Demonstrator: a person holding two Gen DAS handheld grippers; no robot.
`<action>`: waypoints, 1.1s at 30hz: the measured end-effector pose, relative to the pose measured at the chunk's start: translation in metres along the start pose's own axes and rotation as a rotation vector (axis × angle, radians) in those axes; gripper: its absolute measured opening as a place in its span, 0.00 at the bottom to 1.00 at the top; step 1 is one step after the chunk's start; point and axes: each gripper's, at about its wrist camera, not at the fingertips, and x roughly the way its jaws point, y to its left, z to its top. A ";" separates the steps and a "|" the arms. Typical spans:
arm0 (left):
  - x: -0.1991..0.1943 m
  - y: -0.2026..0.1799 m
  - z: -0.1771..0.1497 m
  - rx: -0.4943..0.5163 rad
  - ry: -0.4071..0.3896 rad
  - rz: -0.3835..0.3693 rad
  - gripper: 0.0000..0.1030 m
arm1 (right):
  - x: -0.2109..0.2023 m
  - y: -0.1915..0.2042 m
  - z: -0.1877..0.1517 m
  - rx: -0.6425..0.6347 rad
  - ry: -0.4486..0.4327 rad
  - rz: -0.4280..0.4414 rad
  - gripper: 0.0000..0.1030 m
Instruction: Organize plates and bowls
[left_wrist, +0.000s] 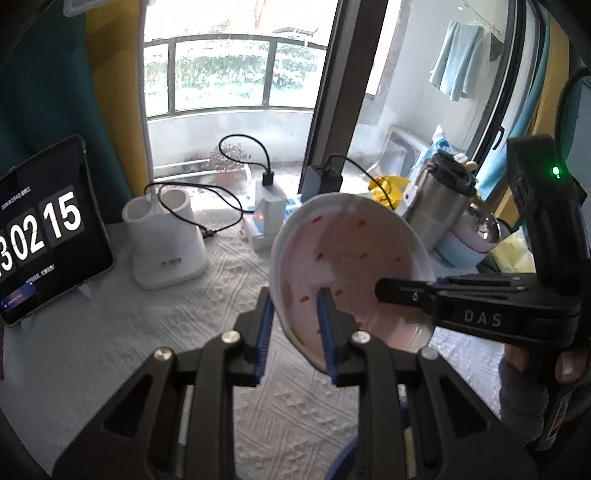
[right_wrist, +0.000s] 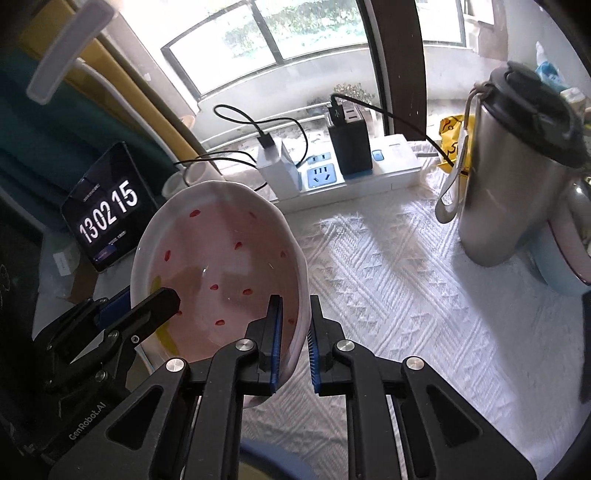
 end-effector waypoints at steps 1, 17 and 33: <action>-0.003 0.000 -0.001 -0.001 -0.003 -0.001 0.24 | -0.002 0.002 -0.002 -0.004 -0.002 -0.002 0.13; -0.044 -0.014 -0.026 0.009 -0.030 -0.016 0.24 | -0.037 0.020 -0.036 -0.029 -0.031 -0.025 0.14; -0.071 -0.027 -0.054 0.018 -0.040 -0.033 0.24 | -0.060 0.025 -0.072 -0.035 -0.042 -0.049 0.14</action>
